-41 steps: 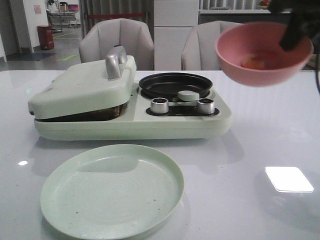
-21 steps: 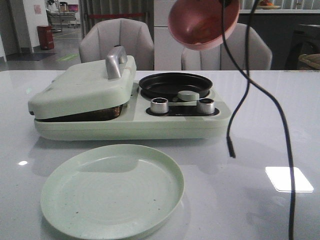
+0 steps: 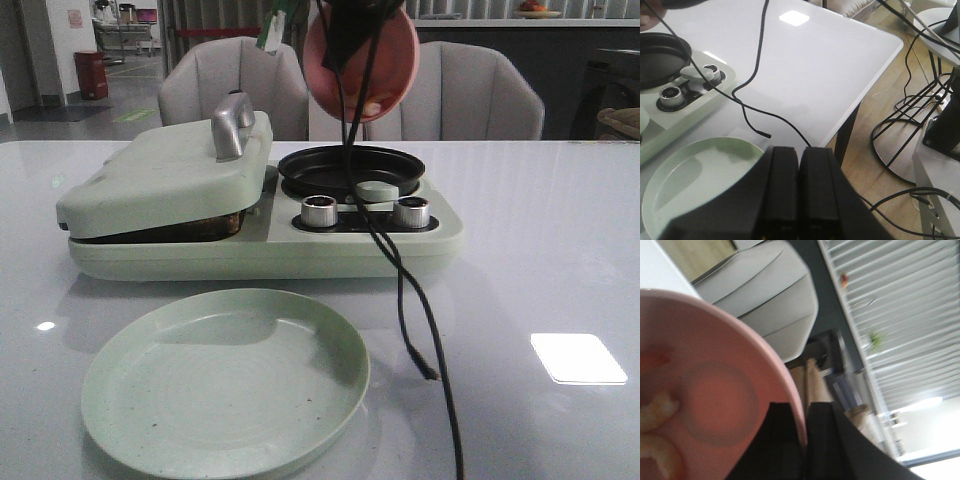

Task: Make breakfast with bread and shrimp
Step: 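Lift the pink bowl and carry it over the black pan, then tilt the pink bowl with the right gripper to pour shrimp into pan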

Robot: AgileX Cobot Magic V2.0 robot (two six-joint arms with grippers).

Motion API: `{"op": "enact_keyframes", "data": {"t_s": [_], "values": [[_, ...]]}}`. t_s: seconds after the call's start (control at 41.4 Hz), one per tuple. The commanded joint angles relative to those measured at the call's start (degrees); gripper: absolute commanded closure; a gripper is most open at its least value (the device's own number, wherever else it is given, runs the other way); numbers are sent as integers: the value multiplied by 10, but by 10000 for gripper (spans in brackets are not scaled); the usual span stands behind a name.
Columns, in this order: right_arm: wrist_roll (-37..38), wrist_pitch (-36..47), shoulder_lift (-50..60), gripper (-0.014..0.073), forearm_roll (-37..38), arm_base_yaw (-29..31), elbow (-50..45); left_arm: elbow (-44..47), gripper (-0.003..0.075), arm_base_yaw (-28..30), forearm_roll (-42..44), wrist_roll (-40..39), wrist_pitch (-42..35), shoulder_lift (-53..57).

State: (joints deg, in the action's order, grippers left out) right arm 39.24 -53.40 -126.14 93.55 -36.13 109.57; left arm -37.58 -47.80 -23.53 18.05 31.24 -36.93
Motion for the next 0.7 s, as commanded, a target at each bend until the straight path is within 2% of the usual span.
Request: {"op": "enact_keyframes", "data": {"t_s": [0.0,0.338,0.677], "values": [[9,-43,27,577,103,-6,23,-17,622,-4,-10,0,-33,1],[13,-93,30,577,103,-11,49,-17,622,-4,-9,0,-25,1],[-11,-137,32,577,103,-14,133,-17,622,-4,-9,0,-25,1]]}}
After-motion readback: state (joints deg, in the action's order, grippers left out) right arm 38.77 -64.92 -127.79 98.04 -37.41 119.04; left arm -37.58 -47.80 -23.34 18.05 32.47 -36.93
